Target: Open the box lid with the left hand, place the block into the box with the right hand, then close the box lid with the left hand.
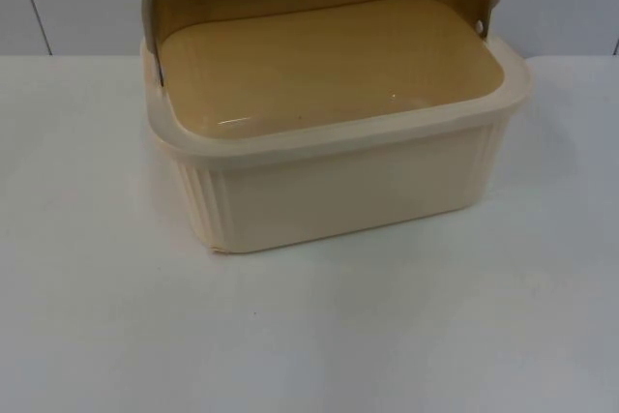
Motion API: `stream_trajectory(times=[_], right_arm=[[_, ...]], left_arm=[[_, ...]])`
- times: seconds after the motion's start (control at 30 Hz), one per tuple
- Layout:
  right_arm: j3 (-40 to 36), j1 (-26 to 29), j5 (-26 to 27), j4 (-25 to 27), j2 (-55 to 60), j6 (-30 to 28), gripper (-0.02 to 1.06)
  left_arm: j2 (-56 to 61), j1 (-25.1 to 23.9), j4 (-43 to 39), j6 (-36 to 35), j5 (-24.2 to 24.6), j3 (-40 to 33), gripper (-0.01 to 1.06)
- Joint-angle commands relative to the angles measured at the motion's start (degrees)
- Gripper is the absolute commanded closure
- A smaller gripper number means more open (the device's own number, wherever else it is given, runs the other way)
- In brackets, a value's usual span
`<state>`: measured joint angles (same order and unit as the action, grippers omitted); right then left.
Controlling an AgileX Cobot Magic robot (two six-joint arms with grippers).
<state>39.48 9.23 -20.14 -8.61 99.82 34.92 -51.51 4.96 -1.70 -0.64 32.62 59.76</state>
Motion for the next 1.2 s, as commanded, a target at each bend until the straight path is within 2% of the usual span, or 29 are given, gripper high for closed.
stream_trajectory(times=[0.0,0.03,0.07,0.17,0.27,0.37,0.4,0.47,0.53,0.6,0.63,0.7,0.73,0.8,0.9,0.93,1.0,1.07,1.1,1.17], right_arm=[[2.19,0.31,-2.53,-0.65,-0.96,-4.11,0.86],[4.08,0.31,-4.39,-0.65,-1.74,-6.37,0.91],[4.08,0.31,-4.39,-0.65,-1.74,-6.37,0.91],[10.83,0.31,-10.76,-0.65,-3.77,-10.94,1.05],[16.06,0.31,-14.98,-0.65,-4.87,-14.95,1.05],[24.4,0.18,-21.22,1.5,-6.54,-24.52,1.05],[24.4,0.18,-21.22,1.5,-6.54,-24.52,1.05],[28.95,0.18,-25.17,5.09,-7.95,-33.99,1.05],[32.27,0.18,-28.27,9.13,-9.66,-40.55,1.05],[33.43,0.18,-28.65,11.1,-10.59,-42.34,1.05],[34.12,0.18,-28.65,13.84,-11.89,-43.89,1.05],[34.47,0.18,-28.86,21.95,-15.56,-51.51,1.05],[34.47,0.18,-28.86,21.95,-15.56,-51.51,1.05],[34.47,0.18,-30.07,29.17,-18.26,-58.63,1.05],[34.47,0.07,-30.21,37.93,-22.48,-64.41,1.05],[34.47,0.07,-30.21,37.93,-22.48,-64.41,1.05],[34.47,-1.43,-31.12,40.24,-25.23,-68.68,1.05],[34.15,-5.16,-31.41,39.02,-28.15,-71.9,1.05],[34.15,-5.16,-31.41,39.02,-28.15,-71.9,1.05],[33.18,-9.98,-31.17,36.73,-30.73,-72.85,1.05]], left_arm=[[0.17,0.32,-0.2,-0.28,-0.35,-0.22,0.01],[0.17,0.32,-0.2,-0.28,-0.35,-0.22,0.01],[0.17,0.32,-0.2,-0.28,-0.35,-0.22,0.01],[0.17,0.32,-0.05,-0.28,-0.35,-0.22,0.01],[0.17,0.32,-0.05,-0.28,-0.35,-0.22,0.01],[0.17,0.32,-0.05,-0.28,-0.35,-0.22,0.01],[0.17,0.32,-0.05,-0.28,-0.35,-0.22,0.01],[0.17,0.32,0.06,-0.28,-0.35,-0.22,0.01],[0.17,0.32,0.06,-0.28,-0.35,-0.22,0.01],[0.17,0.32,0.06,-0.28,-0.35,-0.22,0.01],[0.17,0.32,0.06,-0.28,-0.35,-0.22,0.01],[0.17,0.32,0.06,-0.28,-0.35,-0.22,0.01],[0.17,0.32,0.06,-0.28,-0.35,-0.22,0.01],[0.17,0.32,0.06,-0.28,-0.35,-0.22,0.01],[0.17,0.32,0.06,-0.28,-0.35,-0.22,0.01],[0.17,0.32,0.06,-0.28,-0.35,-0.22,0.01],[0.17,0.32,0.06,-0.28,-0.35,-0.22,0.01],[0.17,0.32,0.06,-0.28,-0.35,-0.22,0.01],[0.17,0.32,0.06,-0.28,-0.35,-0.22,0.01],[0.17,0.32,0.04,-0.28,-0.46,-0.22,0.01]])
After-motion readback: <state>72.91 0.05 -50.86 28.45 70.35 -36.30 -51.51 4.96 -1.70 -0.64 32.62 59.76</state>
